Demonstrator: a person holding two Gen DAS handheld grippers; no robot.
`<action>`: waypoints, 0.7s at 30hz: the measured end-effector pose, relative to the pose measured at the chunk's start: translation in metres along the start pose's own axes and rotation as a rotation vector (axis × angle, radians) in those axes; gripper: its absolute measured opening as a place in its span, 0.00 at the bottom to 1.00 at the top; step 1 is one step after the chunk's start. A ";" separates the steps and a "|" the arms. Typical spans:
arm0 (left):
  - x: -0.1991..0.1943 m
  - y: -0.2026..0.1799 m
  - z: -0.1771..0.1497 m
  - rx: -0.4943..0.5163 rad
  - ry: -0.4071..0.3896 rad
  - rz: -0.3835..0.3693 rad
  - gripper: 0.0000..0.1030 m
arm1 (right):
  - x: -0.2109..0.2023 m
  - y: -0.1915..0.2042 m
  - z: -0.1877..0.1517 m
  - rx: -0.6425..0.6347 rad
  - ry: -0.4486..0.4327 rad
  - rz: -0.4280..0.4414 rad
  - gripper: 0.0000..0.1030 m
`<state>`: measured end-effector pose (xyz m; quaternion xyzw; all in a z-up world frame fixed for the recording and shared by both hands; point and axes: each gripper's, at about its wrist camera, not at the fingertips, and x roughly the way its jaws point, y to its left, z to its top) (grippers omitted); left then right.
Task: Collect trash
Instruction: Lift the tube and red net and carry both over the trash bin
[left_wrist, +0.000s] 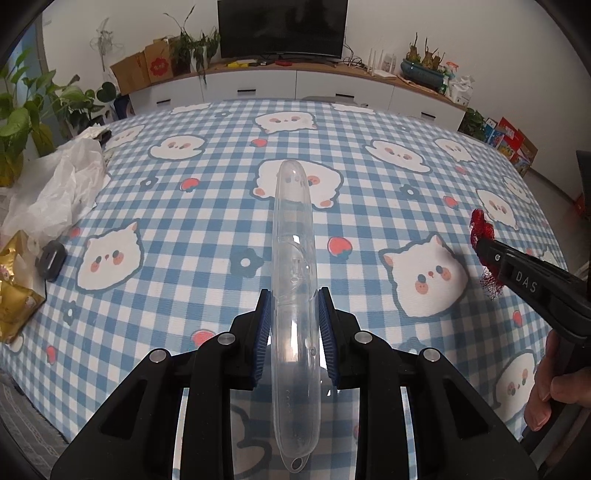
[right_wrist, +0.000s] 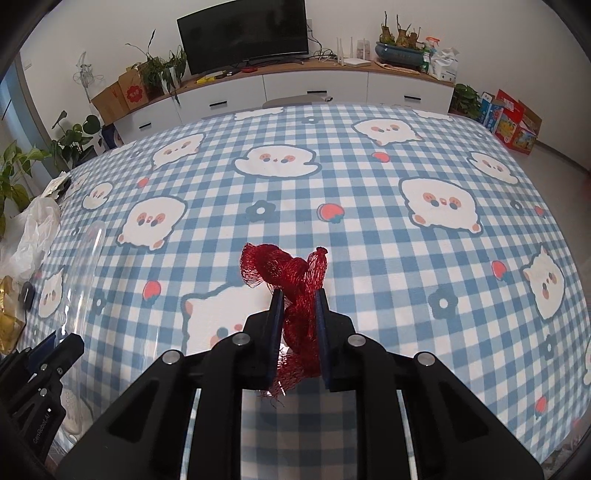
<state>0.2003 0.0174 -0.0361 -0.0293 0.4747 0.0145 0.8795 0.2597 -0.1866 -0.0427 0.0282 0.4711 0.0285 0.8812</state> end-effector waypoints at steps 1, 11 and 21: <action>-0.003 0.000 -0.003 0.001 0.000 -0.004 0.24 | -0.002 0.001 -0.003 -0.002 -0.001 -0.003 0.15; -0.037 0.002 -0.026 -0.002 -0.019 -0.034 0.24 | -0.046 0.005 -0.033 0.000 -0.035 0.024 0.15; -0.064 0.003 -0.062 -0.010 -0.025 -0.067 0.24 | -0.089 0.024 -0.071 -0.038 -0.073 0.044 0.15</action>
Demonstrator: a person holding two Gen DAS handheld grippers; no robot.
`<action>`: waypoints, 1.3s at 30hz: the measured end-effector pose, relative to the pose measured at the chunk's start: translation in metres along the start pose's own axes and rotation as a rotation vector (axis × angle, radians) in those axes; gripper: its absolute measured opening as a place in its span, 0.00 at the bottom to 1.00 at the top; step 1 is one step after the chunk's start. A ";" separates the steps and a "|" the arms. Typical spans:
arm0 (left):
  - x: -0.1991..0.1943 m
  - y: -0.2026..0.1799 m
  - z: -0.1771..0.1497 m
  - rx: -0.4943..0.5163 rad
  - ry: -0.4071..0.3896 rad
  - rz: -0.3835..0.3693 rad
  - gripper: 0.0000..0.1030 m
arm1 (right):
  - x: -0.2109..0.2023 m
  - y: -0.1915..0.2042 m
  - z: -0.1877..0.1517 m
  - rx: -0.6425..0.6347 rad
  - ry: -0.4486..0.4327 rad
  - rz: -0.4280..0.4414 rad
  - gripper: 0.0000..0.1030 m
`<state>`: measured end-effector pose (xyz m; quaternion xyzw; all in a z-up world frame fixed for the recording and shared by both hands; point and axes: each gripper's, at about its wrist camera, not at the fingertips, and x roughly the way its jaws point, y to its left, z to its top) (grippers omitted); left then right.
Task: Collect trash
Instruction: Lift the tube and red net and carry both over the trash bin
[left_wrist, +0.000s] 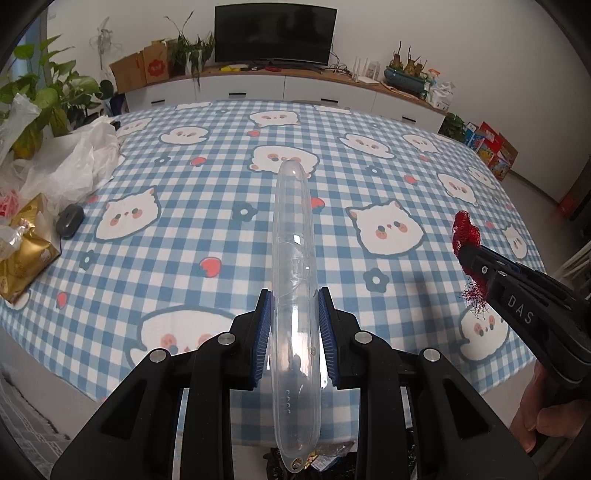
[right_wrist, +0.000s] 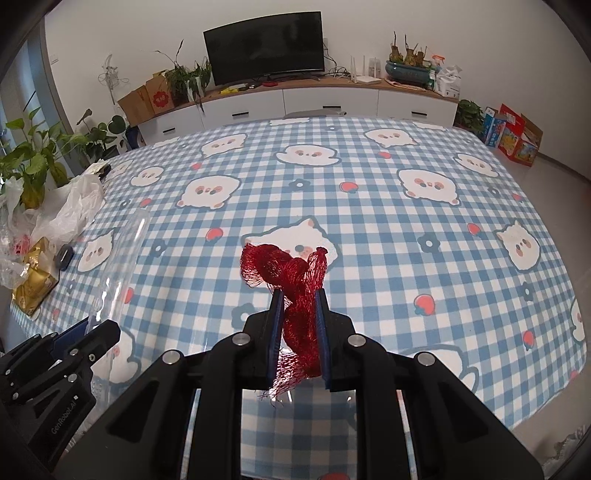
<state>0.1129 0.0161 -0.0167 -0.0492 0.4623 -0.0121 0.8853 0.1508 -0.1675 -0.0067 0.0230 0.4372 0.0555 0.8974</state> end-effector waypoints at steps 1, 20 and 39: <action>-0.003 0.001 -0.003 -0.003 -0.001 -0.003 0.24 | -0.004 0.002 -0.003 -0.006 -0.004 0.001 0.15; -0.051 0.017 -0.080 -0.024 -0.003 -0.022 0.24 | -0.059 0.033 -0.069 -0.053 -0.022 0.051 0.15; -0.073 0.036 -0.186 -0.054 0.060 -0.002 0.24 | -0.082 0.049 -0.169 -0.096 0.019 0.094 0.15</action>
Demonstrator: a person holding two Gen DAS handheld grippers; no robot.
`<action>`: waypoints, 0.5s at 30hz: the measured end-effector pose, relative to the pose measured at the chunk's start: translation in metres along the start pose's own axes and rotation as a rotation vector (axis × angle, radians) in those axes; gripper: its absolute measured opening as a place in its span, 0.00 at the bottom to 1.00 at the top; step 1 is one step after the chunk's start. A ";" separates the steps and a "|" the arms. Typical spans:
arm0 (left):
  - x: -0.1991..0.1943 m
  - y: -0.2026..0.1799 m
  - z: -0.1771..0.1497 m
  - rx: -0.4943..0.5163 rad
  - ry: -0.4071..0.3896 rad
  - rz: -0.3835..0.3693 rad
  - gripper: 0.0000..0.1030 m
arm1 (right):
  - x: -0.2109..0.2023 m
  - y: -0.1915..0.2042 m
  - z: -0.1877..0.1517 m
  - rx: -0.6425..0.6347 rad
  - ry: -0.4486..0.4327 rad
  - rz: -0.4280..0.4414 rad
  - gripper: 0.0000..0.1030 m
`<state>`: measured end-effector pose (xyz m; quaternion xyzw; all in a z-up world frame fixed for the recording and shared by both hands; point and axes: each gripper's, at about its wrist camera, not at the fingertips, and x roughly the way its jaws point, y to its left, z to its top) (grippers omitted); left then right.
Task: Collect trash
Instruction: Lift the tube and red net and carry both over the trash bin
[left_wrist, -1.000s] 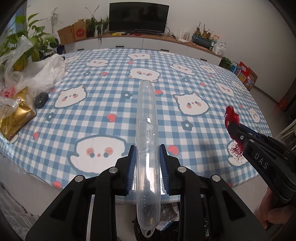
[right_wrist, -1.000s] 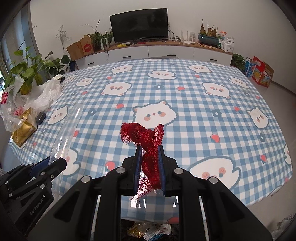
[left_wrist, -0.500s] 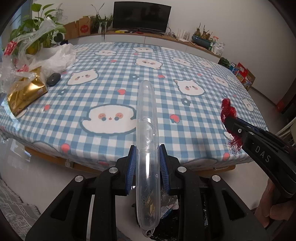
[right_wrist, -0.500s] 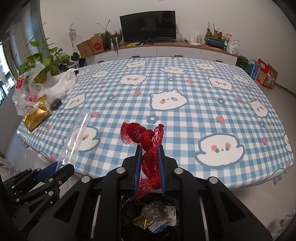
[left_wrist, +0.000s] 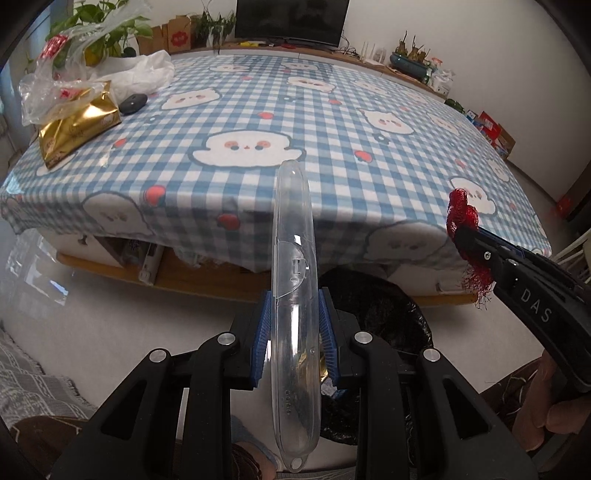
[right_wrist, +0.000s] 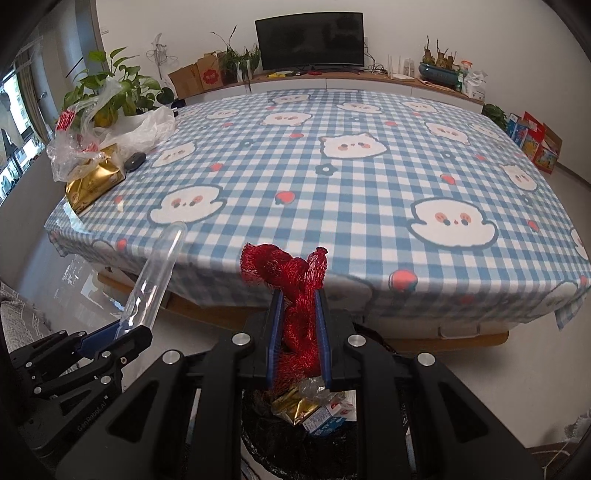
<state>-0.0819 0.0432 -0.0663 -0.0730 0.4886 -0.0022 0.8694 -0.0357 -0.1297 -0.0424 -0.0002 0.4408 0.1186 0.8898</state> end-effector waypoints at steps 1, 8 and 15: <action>0.001 0.000 -0.004 -0.002 0.007 0.000 0.24 | 0.003 0.000 -0.006 0.001 0.009 0.000 0.15; 0.013 0.003 -0.027 -0.003 0.031 0.006 0.24 | 0.022 0.001 -0.043 -0.010 0.061 -0.011 0.15; 0.029 0.001 -0.036 0.017 0.054 0.034 0.24 | 0.046 -0.004 -0.066 -0.018 0.117 -0.023 0.15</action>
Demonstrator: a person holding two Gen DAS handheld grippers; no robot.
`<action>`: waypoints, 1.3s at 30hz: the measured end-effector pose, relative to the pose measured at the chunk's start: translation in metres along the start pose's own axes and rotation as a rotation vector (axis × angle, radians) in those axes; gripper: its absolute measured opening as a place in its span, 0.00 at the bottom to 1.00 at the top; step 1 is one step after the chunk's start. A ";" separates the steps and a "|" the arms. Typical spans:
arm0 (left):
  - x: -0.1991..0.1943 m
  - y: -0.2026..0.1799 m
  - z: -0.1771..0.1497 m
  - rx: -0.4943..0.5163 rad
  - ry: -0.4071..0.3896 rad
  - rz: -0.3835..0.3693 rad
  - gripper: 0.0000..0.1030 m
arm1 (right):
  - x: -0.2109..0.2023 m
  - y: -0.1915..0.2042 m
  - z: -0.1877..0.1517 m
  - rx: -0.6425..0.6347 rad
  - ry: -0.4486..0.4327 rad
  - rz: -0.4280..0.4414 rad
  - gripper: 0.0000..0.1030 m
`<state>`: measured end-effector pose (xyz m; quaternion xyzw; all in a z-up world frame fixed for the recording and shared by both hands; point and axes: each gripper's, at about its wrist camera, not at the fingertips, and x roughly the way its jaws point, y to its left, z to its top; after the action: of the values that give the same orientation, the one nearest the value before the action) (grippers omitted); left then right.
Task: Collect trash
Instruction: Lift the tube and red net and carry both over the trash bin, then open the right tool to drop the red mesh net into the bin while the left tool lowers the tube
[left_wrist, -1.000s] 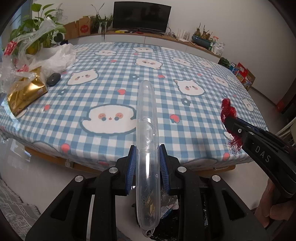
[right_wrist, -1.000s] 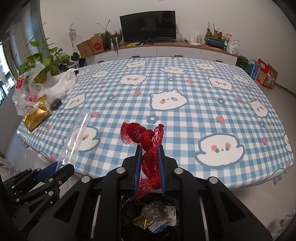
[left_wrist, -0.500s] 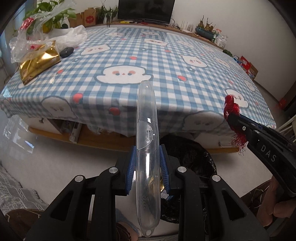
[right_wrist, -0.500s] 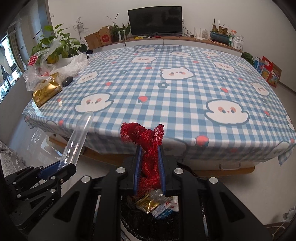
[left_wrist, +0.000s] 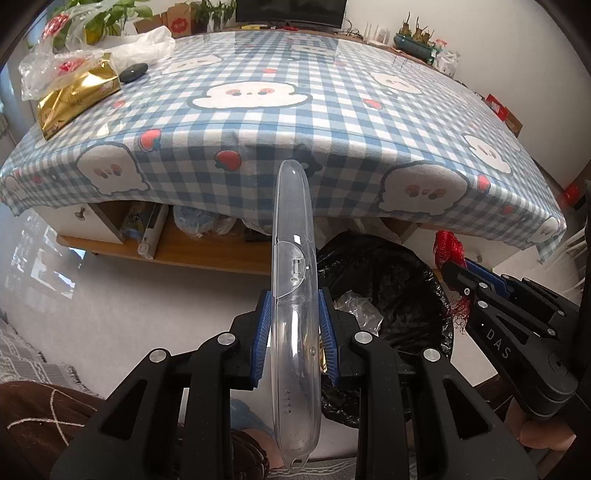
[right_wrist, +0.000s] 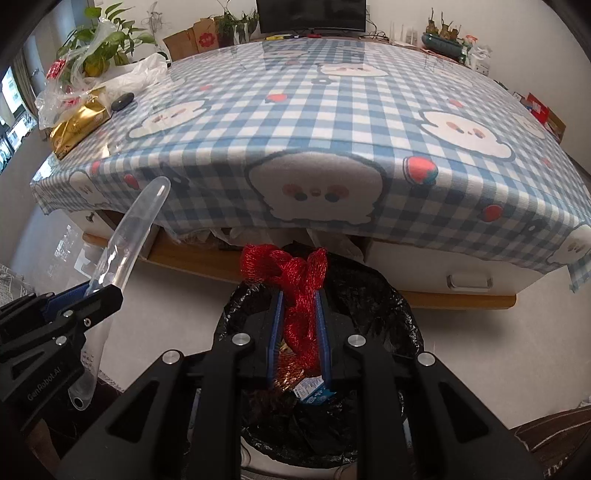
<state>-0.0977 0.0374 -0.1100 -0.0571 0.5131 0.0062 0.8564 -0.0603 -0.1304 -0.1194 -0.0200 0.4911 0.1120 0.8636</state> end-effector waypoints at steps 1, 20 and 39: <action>0.002 0.000 -0.001 0.001 0.002 0.002 0.24 | 0.002 -0.001 -0.002 0.002 0.004 0.004 0.15; 0.048 0.001 -0.007 -0.003 0.073 0.027 0.24 | 0.027 -0.001 -0.012 0.013 0.043 0.008 0.31; 0.036 -0.068 0.011 0.130 0.050 0.044 0.24 | -0.032 -0.072 -0.001 0.089 -0.048 -0.062 0.91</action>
<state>-0.0663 -0.0309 -0.1308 0.0098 0.5347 -0.0099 0.8449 -0.0614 -0.2064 -0.0983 0.0060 0.4740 0.0634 0.8782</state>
